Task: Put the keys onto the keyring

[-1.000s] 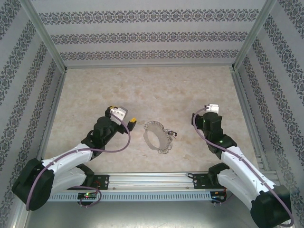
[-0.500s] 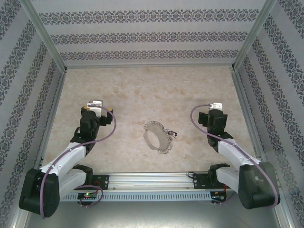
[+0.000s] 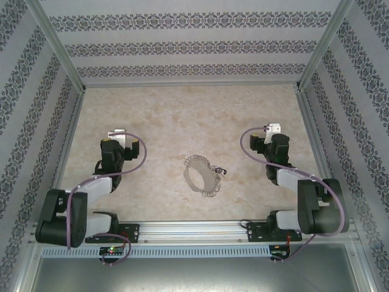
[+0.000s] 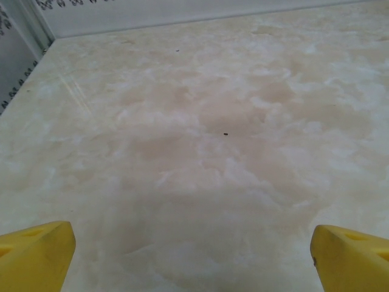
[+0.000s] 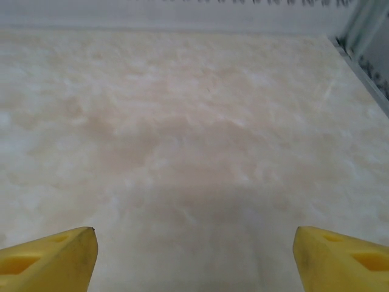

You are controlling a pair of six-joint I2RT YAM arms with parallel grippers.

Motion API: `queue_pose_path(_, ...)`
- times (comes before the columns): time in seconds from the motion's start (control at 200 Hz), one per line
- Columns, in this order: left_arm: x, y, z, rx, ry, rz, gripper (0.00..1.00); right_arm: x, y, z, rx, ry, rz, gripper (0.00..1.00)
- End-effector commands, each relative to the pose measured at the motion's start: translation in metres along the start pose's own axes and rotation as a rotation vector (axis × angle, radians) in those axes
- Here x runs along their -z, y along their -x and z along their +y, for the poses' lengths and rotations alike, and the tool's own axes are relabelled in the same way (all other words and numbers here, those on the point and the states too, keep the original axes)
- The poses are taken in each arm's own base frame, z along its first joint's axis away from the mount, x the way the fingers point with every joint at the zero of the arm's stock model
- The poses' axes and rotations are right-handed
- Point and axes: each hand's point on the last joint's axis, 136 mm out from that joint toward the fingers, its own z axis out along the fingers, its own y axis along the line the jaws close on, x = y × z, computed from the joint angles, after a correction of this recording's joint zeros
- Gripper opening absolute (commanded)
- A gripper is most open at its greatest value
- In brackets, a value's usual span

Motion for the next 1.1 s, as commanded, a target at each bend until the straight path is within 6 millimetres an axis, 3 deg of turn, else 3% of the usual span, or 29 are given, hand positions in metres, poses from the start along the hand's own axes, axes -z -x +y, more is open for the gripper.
queue_pose_path(0.0, -0.006, 0.019, -0.003, 0.004, -0.025, -0.094, 1.0, 0.0, 0.009, 0.019, 0.017, 0.109, -0.121, 0.88)
queue_pose_path(0.17, -0.019, 0.016, -0.02, 0.007, -0.115, -0.1, 1.0, -0.011, -0.007, 0.008, -0.012, 0.038, -0.06, 0.93)
queue_pose_path(0.255, -0.026, 0.008, -0.023, 0.002, -0.124, -0.096, 1.0, -0.013, -0.008, 0.001, -0.026, -0.003, -0.063, 0.94)
queue_pose_path(0.27, -0.027, 0.006, -0.022, 0.003, -0.122, -0.093, 1.0, -0.016, 0.003, -0.001, -0.031, -0.015, -0.08, 0.95)
queue_pose_path(0.325, -0.031, 0.002, -0.025, -0.002, -0.13, -0.097, 1.0, -0.018, 0.005, -0.007, -0.043, -0.047, -0.077, 0.98)
queue_pose_path(0.62, -0.043, 0.0, -0.003, 0.069, -0.027, -0.038, 1.0, -0.017, 0.005, -0.006, -0.029, -0.066, -0.077, 0.98)
queue_pose_path(0.734, -0.042, -0.001, 0.002, 0.079, 0.001, -0.038, 1.0, -0.012, 0.005, -0.019, -0.043, -0.18, -0.096, 0.98)
queue_pose_path(0.939, -0.043, 0.0, -0.006, 0.063, -0.045, -0.036, 1.0, -0.013, 0.005, -0.019, -0.043, -0.177, -0.094, 0.98)
queue_pose_path(1.039, -0.041, 0.0, -0.014, 0.044, -0.094, -0.042, 1.0, -0.018, 0.005, 0.005, 0.001, -0.017, -0.075, 0.98)
queue_pose_path(1.094, -0.042, 0.0, -0.013, 0.042, -0.093, -0.041, 1.0, -0.017, 0.005, 0.006, 0.004, -0.009, -0.079, 0.98)
